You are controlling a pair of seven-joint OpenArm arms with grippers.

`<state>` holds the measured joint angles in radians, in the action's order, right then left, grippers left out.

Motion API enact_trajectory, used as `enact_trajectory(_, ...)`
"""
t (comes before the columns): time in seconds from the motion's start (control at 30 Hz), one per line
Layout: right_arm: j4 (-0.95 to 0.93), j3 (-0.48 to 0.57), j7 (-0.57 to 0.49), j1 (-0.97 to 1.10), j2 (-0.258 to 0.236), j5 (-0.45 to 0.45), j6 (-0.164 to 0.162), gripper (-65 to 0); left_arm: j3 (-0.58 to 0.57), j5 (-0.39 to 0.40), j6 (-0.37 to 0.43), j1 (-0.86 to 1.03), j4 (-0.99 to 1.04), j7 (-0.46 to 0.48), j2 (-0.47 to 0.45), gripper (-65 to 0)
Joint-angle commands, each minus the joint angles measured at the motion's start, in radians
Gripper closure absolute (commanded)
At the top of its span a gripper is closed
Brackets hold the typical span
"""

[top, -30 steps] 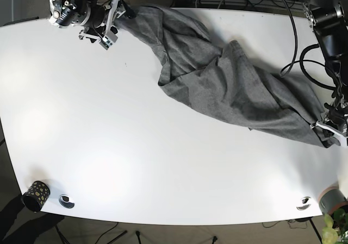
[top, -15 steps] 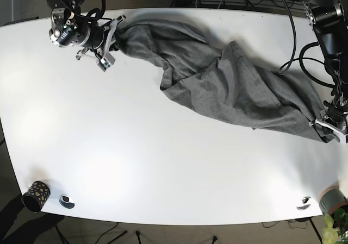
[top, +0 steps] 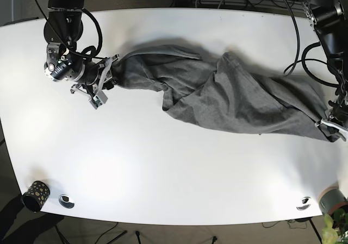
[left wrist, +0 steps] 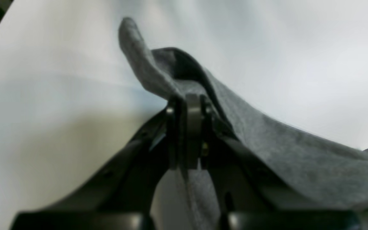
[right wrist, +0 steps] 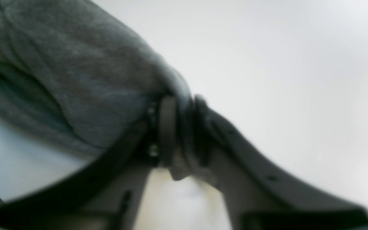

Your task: Fold the T-shirt properly

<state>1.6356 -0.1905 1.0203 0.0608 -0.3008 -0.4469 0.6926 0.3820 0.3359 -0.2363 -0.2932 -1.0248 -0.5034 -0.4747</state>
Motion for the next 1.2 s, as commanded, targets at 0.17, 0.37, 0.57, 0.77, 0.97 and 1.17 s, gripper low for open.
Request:
enact_trajectory(0.17, 0.056, -0.172, -0.013, 0.043, -0.008, -0.065, 0.006, -35.4, 0.007, 0.006, -0.001, -0.021, -0.021, 0.025, -0.023, -1.7)
enact_trajectory(0.37, 0.056, -0.274, 0.021, 0.133, -0.015, -0.286, 0.006, -35.5, 0.007, 0.007, -0.001, -0.007, -0.021, 0.025, -0.023, -1.7)
enact_trajectory(0.57, 0.059, -0.269, 0.035, 0.248, -0.011, -0.544, 0.006, -35.5, 0.007, 0.007, -0.001, -0.007, -0.021, 0.025, -0.019, -1.7)
enact_trajectory(0.77, 0.078, -0.105, 0.028, 0.299, -0.018, -0.583, 0.006, -35.7, 0.007, 0.007, -0.001, -0.007, -0.021, 0.025, -0.019, -1.7)
enact_trajectory(0.97, 0.223, 0.035, 0.012, 0.276, 0.013, -0.385, 0.006, -36.1, 0.004, 0.007, -0.001, -0.007, -0.019, 0.025, -0.019, -1.7)
enact_trajectory(1.17, 0.282, 0.184, 0.002, 0.192, 0.039, -0.137, 0.006, -36.1, 0.002, 0.007, -0.001, -0.007, -0.018, 0.025, -0.017, -1.7)
